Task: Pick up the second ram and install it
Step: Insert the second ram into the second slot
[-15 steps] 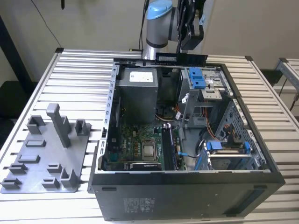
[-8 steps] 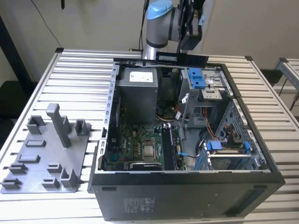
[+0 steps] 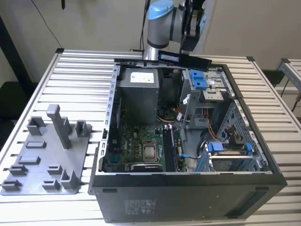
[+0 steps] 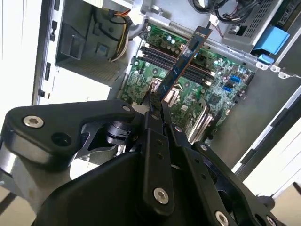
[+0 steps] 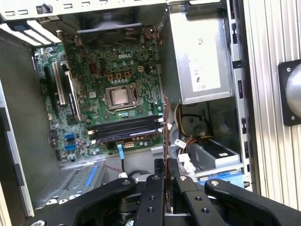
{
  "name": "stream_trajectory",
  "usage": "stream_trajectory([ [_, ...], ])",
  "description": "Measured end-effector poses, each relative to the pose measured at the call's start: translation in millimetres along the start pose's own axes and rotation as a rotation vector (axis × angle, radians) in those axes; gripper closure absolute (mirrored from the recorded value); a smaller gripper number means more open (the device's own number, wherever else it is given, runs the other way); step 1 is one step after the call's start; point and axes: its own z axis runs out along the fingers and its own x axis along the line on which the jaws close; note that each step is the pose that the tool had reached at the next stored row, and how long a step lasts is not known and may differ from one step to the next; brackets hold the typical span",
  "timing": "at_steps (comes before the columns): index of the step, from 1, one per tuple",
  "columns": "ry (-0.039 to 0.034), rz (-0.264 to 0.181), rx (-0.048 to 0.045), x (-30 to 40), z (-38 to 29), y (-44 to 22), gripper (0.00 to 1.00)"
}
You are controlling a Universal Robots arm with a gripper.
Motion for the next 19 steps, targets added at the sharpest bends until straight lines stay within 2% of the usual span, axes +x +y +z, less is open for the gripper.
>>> stream_trajectory([
  [10,-0.0003,0.179,0.0197,0.1,0.5,0.0,0.86],
  [19,-0.0005,0.317,0.0348,0.1,1.0,0.0,0.86],
])
